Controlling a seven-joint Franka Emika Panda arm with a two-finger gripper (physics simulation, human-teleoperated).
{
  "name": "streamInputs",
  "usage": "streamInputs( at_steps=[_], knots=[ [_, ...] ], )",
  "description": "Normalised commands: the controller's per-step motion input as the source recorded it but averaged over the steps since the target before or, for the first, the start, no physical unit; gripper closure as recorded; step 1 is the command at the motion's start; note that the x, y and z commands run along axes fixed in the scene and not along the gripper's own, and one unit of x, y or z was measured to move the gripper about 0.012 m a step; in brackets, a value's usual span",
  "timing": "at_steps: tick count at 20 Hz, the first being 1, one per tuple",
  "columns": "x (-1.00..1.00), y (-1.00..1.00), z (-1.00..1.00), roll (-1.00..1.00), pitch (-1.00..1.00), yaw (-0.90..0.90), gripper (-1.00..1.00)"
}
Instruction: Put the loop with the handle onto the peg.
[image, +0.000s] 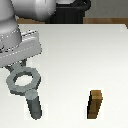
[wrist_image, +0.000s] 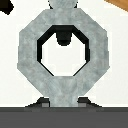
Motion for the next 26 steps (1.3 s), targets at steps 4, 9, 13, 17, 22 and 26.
streamInputs(
  at_steps=[4, 9, 13, 17, 22, 26],
  knots=[
    [0.75, 0.00, 0.00, 0.00, 0.00, 0.00, 1.00],
    [0.00, 0.00, 0.40, 0.00, 0.00, 0.00, 1.00],
    [0.00, 0.00, 1.00, 0.00, 0.00, 0.00, 1.00],
    [0.00, 0.25, 0.50, 0.00, 0.00, 0.00, 1.00],
    [0.00, 0.80, 0.00, 0.00, 0.00, 0.00, 1.00],
    [0.25, 0.25, 0.00, 0.00, 0.00, 0.00, 1.00]
  ],
)
